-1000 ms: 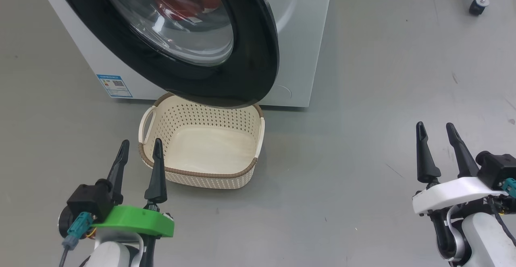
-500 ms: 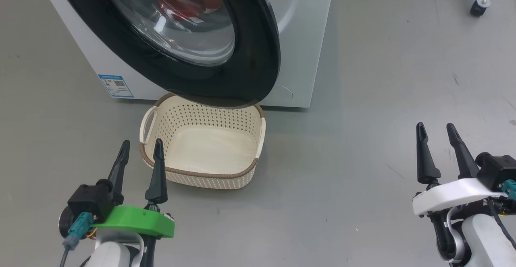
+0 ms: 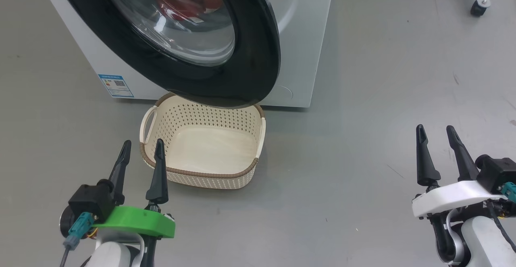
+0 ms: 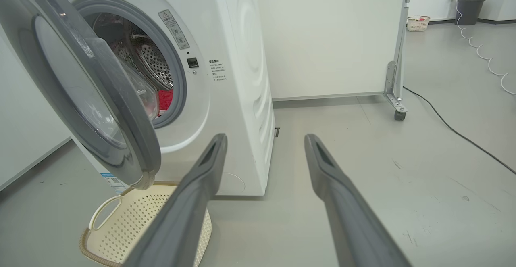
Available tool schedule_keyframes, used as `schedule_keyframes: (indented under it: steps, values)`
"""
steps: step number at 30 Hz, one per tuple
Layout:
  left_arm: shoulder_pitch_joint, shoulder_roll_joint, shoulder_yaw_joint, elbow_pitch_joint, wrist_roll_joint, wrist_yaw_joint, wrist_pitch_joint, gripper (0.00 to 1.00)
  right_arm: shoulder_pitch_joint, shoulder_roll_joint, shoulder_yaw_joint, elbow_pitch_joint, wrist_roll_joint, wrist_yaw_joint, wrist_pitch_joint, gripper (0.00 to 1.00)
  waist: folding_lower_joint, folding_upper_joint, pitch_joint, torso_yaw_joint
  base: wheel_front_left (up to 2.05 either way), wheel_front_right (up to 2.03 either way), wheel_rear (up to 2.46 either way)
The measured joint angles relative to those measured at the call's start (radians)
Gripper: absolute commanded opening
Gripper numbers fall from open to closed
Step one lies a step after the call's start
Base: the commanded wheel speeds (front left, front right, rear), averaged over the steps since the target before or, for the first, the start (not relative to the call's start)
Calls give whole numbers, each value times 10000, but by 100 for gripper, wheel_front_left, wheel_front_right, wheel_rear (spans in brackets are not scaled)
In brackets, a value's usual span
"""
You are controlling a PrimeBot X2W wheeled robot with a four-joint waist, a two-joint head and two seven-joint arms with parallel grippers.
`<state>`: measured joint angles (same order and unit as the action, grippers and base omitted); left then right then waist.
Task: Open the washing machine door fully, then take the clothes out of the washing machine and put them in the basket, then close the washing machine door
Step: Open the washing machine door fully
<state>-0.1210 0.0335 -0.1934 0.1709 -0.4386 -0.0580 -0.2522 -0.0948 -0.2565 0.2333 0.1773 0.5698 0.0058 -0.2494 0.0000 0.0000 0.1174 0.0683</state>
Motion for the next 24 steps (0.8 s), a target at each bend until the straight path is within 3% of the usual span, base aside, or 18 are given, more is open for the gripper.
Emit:
schedule_keyframes:
  steps: [24]
  values:
    - [17,0,-92,35,-2,-2,0,100,-7,-146,31,-50,-257,136,0,100,0,0,89,93,0,0,0]
